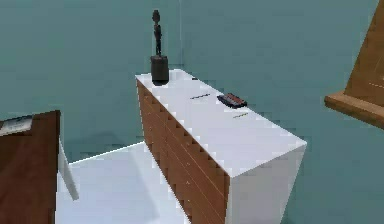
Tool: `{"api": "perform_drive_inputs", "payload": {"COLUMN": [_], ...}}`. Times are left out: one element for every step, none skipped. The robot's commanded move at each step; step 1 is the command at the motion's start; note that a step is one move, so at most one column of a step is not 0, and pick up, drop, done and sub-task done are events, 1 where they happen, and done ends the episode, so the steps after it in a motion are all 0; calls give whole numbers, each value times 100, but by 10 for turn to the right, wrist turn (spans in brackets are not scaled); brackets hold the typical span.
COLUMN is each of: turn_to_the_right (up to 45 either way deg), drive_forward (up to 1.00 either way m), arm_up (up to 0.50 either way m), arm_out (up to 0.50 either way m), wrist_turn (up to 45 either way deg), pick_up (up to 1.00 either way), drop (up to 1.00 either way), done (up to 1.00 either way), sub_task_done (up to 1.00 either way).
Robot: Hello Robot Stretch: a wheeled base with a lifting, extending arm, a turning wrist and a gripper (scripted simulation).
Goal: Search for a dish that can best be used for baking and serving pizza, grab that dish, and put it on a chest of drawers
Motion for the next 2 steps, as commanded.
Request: {"api": "perform_drive_inputs", "payload": {"turn_to_the_right": [0,-210], "drive_forward": [20,0], "arm_up": [0,0], "arm_out": [0,0], "wrist_turn": [0,0], "pick_up": [0,0], "drop": [0,0], "done": [0,0], "sub_task_done": [0,0]}}
